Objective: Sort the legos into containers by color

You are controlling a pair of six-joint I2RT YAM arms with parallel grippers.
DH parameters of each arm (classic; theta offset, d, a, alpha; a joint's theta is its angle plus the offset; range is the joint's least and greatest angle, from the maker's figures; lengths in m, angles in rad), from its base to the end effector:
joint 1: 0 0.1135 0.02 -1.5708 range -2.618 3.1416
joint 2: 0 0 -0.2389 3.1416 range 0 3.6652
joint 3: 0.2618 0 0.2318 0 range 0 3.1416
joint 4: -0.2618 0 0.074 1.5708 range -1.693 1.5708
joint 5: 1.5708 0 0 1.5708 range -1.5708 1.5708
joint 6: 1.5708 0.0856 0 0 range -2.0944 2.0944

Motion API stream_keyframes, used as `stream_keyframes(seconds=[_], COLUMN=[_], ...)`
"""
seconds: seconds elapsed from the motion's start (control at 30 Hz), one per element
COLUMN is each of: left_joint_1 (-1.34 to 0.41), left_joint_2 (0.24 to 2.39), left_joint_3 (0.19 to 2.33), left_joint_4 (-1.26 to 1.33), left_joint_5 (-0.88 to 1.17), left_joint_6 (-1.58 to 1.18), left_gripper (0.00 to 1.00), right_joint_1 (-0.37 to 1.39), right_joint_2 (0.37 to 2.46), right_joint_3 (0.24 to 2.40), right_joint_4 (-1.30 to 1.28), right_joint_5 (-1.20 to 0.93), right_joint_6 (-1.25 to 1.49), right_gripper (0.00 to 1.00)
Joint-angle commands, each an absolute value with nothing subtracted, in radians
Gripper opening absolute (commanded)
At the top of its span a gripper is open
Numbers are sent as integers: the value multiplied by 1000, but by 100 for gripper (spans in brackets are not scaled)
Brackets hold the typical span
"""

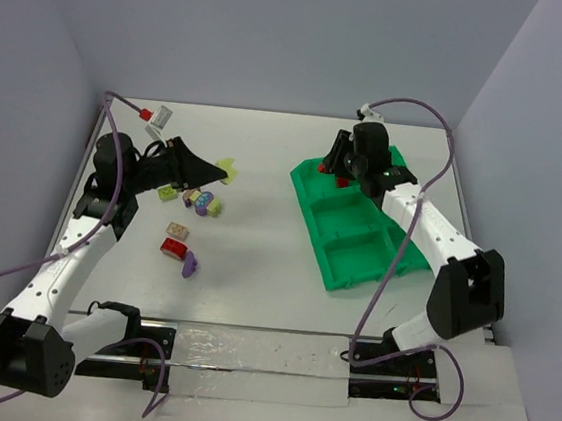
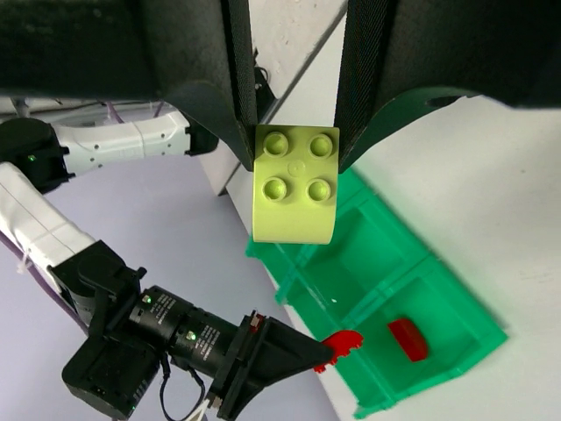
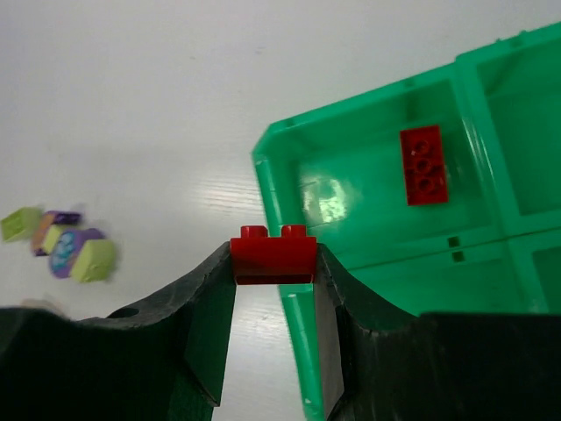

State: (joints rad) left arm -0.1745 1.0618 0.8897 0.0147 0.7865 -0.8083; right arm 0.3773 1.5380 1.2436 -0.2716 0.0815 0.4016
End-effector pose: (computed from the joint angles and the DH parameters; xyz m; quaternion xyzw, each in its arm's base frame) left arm 0.2527 -0.1061 0.3218 0.0175 0.7450 -0.5399 0.3913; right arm 0.3543 0.1329 0.2593 0.0303 0.8754 0.1496 0.4587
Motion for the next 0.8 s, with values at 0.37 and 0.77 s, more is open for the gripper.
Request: stream_keyframes(seconds=[0.37,0.77], left_joint_1=[-170,-175], left_joint_2=[1344,1541], left_joint_3=[1095,1173], left_joint_4=[-186,-173], left_joint_5=[773,796], left_joint_6=[-712,-706], left_gripper=[0,0], right_joint_1=[336,313], right_joint_2=[1755,1929], right_joint_3=[1480,1633], right_joint_4=[-409,-495], right_joint_5=[219,218], right_joint_6=[368,323], right_gripper=[9,76])
